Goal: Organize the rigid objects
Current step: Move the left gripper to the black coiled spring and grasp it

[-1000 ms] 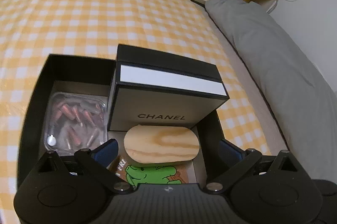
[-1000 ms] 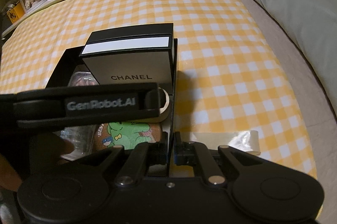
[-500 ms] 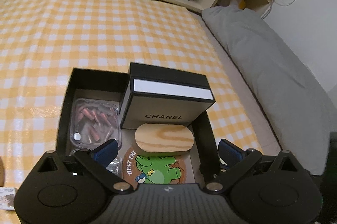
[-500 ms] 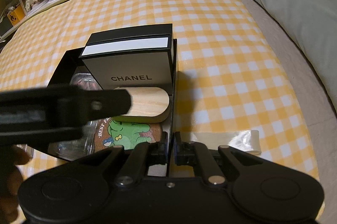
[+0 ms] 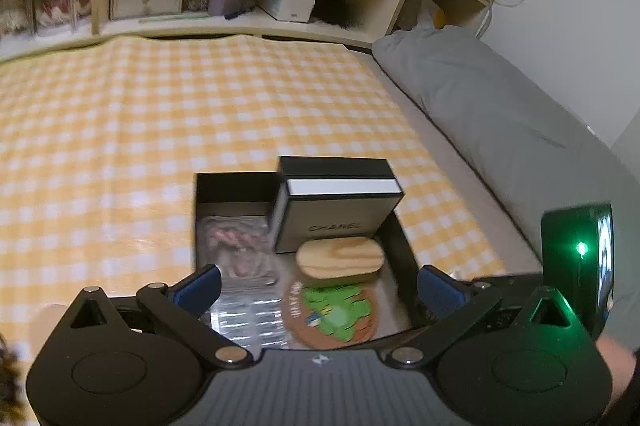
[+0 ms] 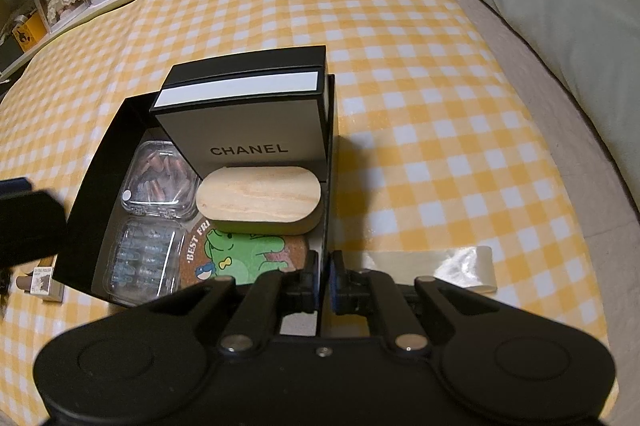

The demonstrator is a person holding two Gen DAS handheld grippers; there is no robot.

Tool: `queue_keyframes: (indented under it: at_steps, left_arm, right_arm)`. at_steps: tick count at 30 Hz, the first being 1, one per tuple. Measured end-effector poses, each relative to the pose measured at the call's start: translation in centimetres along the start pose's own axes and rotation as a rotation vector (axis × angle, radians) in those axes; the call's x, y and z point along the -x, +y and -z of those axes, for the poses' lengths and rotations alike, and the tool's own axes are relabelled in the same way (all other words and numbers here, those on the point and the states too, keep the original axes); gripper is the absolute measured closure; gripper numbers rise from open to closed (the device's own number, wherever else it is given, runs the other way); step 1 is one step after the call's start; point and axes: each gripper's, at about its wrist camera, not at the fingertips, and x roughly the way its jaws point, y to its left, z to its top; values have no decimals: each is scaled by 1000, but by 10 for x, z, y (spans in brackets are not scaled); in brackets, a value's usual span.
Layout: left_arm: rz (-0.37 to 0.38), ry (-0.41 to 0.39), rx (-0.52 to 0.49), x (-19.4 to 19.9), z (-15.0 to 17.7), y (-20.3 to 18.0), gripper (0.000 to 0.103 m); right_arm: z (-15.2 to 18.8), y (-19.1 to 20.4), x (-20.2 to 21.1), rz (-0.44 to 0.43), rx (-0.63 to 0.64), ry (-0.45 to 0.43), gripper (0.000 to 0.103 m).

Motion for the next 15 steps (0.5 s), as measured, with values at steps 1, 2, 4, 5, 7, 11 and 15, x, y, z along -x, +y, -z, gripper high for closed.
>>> queue_keyframes:
  at_steps: [1, 2, 4, 5, 7, 11, 15]
  left_arm:
    - [-9, -5, -10, 4, 2, 2, 0]
    - [-18, -10, -16, 9, 4, 5, 0]
    - [-32, -28, -23, 19, 7, 10, 0]
    - [-36, -38, -29, 24, 8, 13, 0]
    - [-52, -51, -48, 34, 9, 18, 0]
    - [-82, -60, -66, 54, 12, 37, 0]
    - [-137, -55, -65, 71, 14, 64, 0]
  right_arm:
    - [0, 1, 0, 4, 4, 0, 97]
    - [0, 1, 0, 6, 6, -1, 97]
    - [0, 1, 0, 10, 9, -1, 98]
    - [0, 2, -1, 11, 9, -1, 98]
    - [0, 2, -1, 11, 10, -1, 98]
    - [0, 2, -1, 10, 10, -1, 98]
    - [0, 2, -1, 11, 10, -1, 98]
